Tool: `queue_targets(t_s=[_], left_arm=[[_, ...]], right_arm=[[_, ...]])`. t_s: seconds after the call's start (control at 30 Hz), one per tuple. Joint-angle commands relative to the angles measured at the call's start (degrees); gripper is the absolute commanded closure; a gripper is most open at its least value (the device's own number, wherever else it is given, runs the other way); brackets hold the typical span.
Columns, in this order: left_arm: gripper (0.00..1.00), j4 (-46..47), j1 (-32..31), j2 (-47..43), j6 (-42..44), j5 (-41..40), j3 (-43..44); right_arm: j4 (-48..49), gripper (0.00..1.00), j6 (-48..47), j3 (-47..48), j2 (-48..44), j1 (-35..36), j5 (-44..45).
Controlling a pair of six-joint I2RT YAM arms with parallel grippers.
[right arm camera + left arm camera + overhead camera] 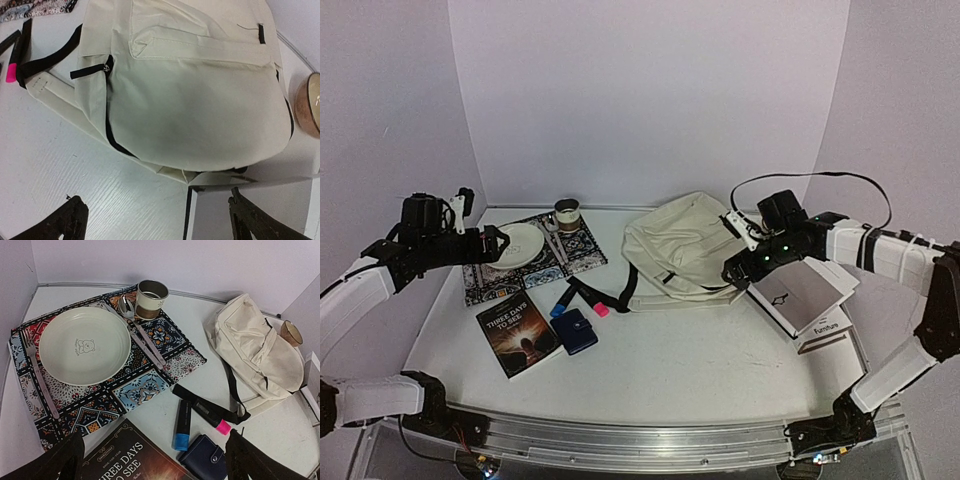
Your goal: Pack the student bag
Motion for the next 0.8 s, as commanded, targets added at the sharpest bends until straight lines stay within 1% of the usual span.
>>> queue_targets(t_s=[0.0,0.17,0.3,0.37,0.53,0.57,0.63,0.7,0.77], left_arm=[[0.01,-0.8,1.2,-0.1,2.3,0.3,2.7],[0.01,-0.8,2.1,0.2,2.9,0.5,2.4],[0.01,-0.9,2.5,1.0,3.0,3.4,2.3],[0.01,-1.0,2.8,1.2,3.1,4.1,2.4],[0.01,-0.9,3.2,1.3,3.1,5.2,2.2],[0.01,-0.9,3.2,1.4,3.1,5.5,2.2],[0.01,-0.9,3.3,1.6,3.1,6.1,2.2],[0.01,-0.9,3.4,1.8,3.1,6.6,2.2],[0.01,-0.9,3.4,1.8,3.1,7.0,2.2]], right_arm=[[-4.7,0.02,-11.8,5.6,6.1,0.9,3.6],[-7.5,0.02,-17.9,9.6,12.9,1.2,5.6],[-9.5,0.03,-21.4,12.9,17.9,1.6,7.2],[-9.5,0.06,-22.6,14.1,20.0,1.7,8.9],[-6.4,0.16,-25.2,15.3,24.3,1.7,12.7],[-5.5,0.19,-25.5,15.3,24.8,1.7,13.1],[-4.7,0.29,-25.6,16.1,25.3,1.8,13.0],[-4.7,0.46,-25.5,17.2,25.2,2.1,12.6],[-4.7,0.66,-25.5,18.1,24.4,2.8,12.6]])
